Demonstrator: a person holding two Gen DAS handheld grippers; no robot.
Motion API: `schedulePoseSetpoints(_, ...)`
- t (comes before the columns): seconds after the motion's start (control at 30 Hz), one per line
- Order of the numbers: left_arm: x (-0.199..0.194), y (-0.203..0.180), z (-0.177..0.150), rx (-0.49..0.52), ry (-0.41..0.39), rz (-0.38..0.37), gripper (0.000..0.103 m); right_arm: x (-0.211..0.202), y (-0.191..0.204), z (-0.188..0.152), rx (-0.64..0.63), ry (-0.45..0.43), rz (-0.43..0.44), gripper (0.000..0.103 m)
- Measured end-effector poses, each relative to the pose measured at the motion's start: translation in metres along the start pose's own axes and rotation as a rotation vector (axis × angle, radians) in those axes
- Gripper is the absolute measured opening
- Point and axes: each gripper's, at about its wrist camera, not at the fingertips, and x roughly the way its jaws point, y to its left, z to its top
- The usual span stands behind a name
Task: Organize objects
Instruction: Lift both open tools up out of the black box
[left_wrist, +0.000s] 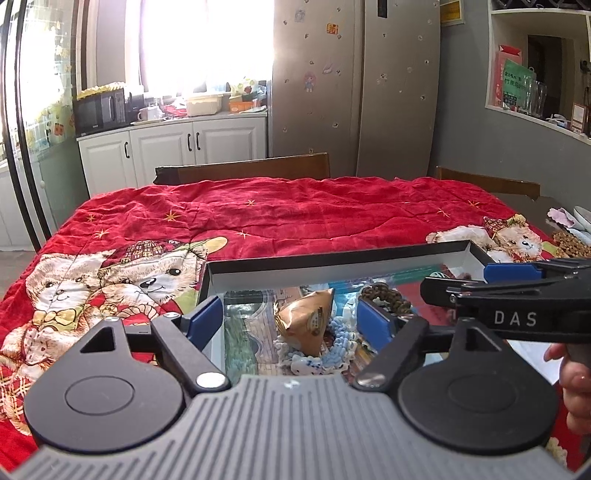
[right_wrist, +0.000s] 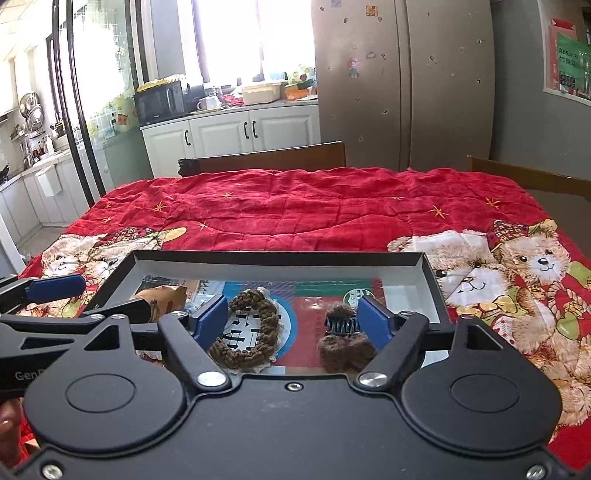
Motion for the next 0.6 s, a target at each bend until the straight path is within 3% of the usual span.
schedulePoseSetpoints(0.6, -0.036, -0.004, -0.002, 0.044, -0.033, 0.014, 0.092, -0.033, 0.008, -0.005, -0.023, -0.020, 0.014, 0.078)
